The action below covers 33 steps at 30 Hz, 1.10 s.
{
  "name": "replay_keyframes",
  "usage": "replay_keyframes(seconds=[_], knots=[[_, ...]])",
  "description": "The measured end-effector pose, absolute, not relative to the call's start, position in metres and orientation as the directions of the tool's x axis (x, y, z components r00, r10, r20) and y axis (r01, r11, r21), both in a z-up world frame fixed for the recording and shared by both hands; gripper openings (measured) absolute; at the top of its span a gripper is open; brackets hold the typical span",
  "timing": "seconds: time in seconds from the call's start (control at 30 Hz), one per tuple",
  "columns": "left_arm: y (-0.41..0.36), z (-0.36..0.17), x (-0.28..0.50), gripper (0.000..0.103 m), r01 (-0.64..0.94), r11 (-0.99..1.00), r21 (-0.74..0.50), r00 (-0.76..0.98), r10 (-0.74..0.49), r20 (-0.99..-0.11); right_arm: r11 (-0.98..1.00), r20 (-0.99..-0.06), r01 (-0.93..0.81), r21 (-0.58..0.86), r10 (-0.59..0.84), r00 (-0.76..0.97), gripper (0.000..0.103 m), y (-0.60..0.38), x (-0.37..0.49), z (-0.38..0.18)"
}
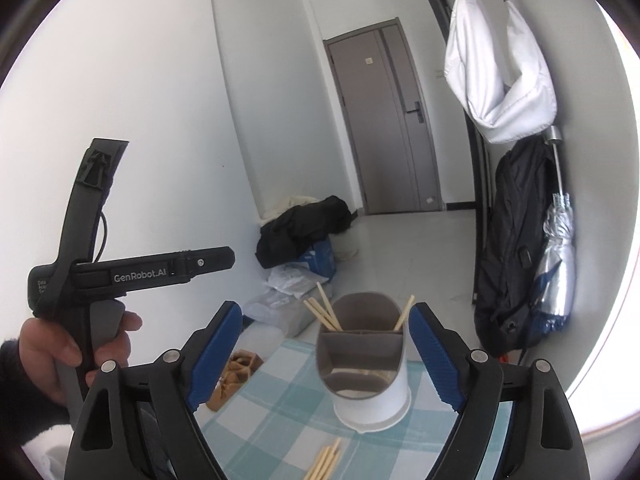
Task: Organize utensils
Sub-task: 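Withdraw the open right gripper from above the caddy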
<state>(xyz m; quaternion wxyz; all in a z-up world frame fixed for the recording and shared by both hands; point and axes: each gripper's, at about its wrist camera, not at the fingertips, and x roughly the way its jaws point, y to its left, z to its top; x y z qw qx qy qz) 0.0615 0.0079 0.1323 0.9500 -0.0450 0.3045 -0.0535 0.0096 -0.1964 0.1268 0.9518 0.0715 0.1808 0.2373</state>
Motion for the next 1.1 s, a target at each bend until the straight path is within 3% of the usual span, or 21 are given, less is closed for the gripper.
replay_keyframes(seconds=[0.33, 0.67, 1.1], knots=[[0.009, 0.115, 0.033, 0.091, 0.075, 0.991, -0.113, 0.822, -0.125, -0.556, 0.891, -0.349, -0.351, 0.287, 0.439, 0.828, 0.097, -0.202, -0.011, 0.099], [0.012, 0.081, 0.014, 0.091, 0.086, 0.986, -0.143, 0.797, -0.155, -0.584, 0.89, -0.382, -0.357, 0.285, 0.447, 0.809, 0.097, -0.188, -0.032, 0.068], [0.022, 0.006, 0.005, 0.091, 0.065, 0.975, -0.211, 0.716, -0.193, -0.671, 0.917, -0.553, -0.28, 0.283, 0.394, 0.734, 0.097, -0.176, -0.041, 0.005]])
